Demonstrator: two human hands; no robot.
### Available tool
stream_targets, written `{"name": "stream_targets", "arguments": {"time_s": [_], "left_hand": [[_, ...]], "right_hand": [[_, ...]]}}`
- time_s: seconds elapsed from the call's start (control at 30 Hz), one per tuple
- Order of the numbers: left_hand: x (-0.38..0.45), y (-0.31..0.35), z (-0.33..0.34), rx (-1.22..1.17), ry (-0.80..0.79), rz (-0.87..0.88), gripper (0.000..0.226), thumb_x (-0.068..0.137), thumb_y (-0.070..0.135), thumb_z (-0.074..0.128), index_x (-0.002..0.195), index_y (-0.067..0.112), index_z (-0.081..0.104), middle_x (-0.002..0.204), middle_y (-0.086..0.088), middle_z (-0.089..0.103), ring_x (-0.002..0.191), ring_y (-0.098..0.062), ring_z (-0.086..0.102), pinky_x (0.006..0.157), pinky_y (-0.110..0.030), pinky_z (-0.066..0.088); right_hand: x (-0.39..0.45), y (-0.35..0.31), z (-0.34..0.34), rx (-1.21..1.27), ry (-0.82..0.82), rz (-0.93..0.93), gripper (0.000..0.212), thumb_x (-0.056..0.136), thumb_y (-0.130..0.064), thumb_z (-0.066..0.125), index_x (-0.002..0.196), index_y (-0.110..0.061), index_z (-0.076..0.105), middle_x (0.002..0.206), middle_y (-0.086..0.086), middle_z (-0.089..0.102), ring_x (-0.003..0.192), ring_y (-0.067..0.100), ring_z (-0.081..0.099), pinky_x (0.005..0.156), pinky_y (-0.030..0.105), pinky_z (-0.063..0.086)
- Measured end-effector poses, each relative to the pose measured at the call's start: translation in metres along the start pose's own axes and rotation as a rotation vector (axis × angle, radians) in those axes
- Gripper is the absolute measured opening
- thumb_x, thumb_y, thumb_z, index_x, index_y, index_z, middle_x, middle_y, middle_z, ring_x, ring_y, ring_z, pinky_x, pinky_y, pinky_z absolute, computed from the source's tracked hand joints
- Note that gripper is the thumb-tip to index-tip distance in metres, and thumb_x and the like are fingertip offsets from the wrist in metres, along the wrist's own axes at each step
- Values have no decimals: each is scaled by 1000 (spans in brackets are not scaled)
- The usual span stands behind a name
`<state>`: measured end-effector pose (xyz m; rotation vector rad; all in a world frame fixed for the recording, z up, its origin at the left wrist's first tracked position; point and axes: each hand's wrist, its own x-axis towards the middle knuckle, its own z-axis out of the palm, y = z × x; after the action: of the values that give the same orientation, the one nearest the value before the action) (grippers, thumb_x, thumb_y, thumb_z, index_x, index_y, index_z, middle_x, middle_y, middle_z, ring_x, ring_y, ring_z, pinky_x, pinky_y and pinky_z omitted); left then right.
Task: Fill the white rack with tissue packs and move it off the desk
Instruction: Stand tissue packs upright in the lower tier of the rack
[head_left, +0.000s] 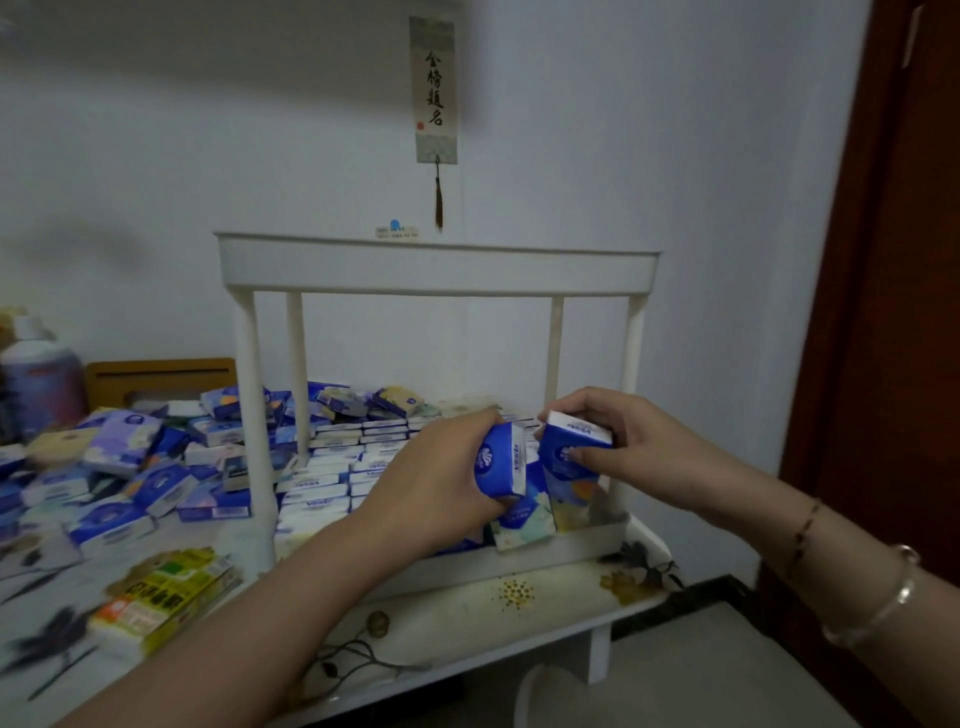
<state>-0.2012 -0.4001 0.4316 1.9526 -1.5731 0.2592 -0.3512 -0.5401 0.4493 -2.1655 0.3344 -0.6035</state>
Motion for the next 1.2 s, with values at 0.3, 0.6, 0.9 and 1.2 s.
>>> {"name": "stream_targets", "arguments": {"time_s": [0.3,0.6,0.9,1.2], "left_hand": [[-1,7,4,96,23,117,35,75,21,68,104,27,51,95,14,51,93,-12,43,76,-37,46],[-1,8,4,345,-28,141,37,78,31,65,107,27,43,104,9,51,97,-15,40,72,-30,38],[-5,0,19,503,-37,237,30,85,31,56,113,28,45,112,7,50,103,-19,41,80,-33,41],[-7,-5,10,361,-159,139,25,79,37,59,102,29,52,98,11,58,98,-13,47,77,-34,48]], "right_hand": [[0,4,-29,-63,-183,140,27,89,-3,59,112,-17,53,117,-1,64,110,16,62,84,34,57],[6,19,-14,-306,-263,37,32,90,-3,56,109,-27,50,121,-9,56,113,9,57,87,35,56],[3,32,17,-535,-196,-103,36,95,-14,47,125,-29,33,129,1,52,107,13,58,89,37,53],[7,40,24,-916,-350,-95,77,94,-22,42,152,-21,-10,160,0,-13,146,12,-15,121,35,-2]]}}
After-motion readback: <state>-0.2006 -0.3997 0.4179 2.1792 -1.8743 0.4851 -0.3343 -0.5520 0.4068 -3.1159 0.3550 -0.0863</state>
